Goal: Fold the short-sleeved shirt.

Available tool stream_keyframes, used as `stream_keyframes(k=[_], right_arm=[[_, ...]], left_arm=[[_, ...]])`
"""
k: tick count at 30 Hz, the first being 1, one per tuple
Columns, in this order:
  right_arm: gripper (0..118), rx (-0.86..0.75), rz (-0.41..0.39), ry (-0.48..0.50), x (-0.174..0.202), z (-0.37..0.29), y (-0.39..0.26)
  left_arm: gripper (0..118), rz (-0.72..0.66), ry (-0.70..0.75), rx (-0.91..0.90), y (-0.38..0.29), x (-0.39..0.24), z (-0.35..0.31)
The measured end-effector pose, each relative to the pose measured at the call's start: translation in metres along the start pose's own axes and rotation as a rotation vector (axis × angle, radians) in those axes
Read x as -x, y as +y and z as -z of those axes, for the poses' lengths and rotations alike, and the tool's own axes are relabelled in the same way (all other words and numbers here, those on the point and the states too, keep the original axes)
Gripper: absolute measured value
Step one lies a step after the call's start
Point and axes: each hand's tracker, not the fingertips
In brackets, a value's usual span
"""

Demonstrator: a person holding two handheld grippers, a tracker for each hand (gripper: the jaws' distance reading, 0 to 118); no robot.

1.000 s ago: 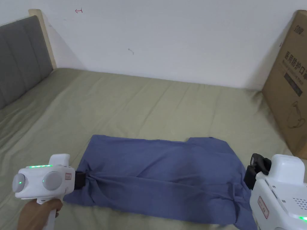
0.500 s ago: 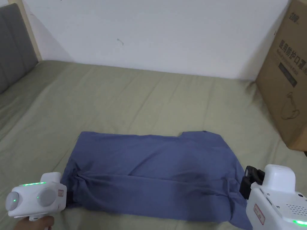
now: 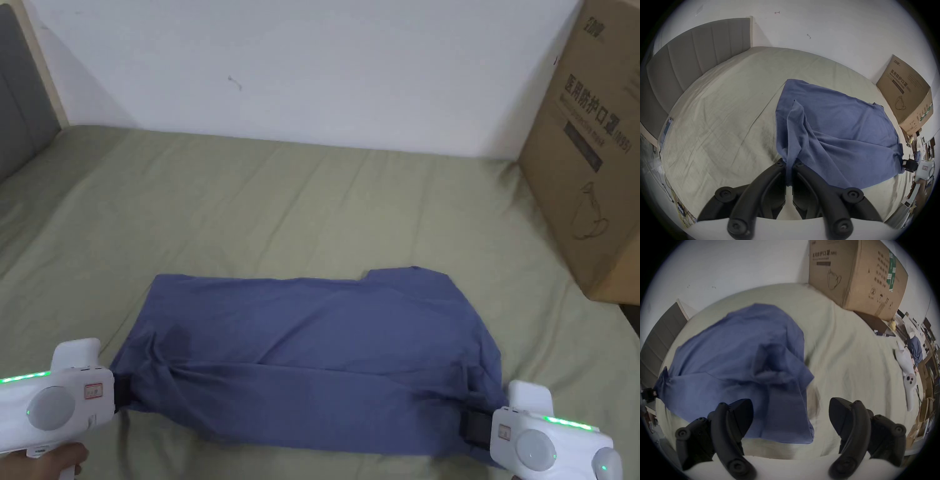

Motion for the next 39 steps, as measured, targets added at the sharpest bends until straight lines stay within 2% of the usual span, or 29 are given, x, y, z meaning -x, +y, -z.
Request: stream_keyframes(k=[1,2,5,6,9,20,27,33,36,37,38,39], right_arm=[[84,0.011,0.001,-0.005,-0.001,0.002,-0.003],[69,0.023,0.004,0.005,-0.002,0.003,-0.006],[30,0.021,0.053,0.102,-0.003,0.000,-0.012],[4,0.022,0.049,0.094,-0.003,0.000,-0.012],[4,-0.005,0.067,0.102,-0.001,-0.011,-0.011],[4,-0.129,0.024,0.121,-0.024,-0.096,-0.020],[4,-0.041,0.018,0.150,-0.026,-0.123,-0.084],[4,0.092,0.084,0.139,-0.025,-0.095,-0.134],[4,0.089,0.073,0.124,-0.023,-0.088,-0.140],[6,0.070,0.074,0.118,-0.022,-0.093,-0.139],[23,0.060,0.067,0.116,-0.021,-0.098,-0.135],[50,0.050,0.058,0.114,-0.020,-0.105,-0.131]], left_arm=[[5,0.003,0.003,0.002,0.000,-0.001,0.000],[5,0.005,0.004,0.004,-0.001,-0.001,0.000],[5,-0.001,0.007,0.013,-0.001,0.002,0.006],[5,-0.005,0.007,0.016,-0.002,0.004,0.009],[5,-0.019,0.005,0.012,-0.003,0.011,0.013],[5,-0.063,-0.041,-0.036,-0.011,0.040,-0.026],[5,-0.029,-0.019,0.058,-0.077,0.059,-0.060],[5,0.007,0.029,0.141,-0.116,0.077,-0.028],[7,0.010,0.042,0.155,-0.118,0.078,-0.015],[12,0.011,0.049,0.151,-0.116,0.076,-0.017],[28,0.015,0.052,0.151,-0.113,0.073,-0.019],[64,0.017,0.050,0.155,-0.111,0.068,-0.026]])
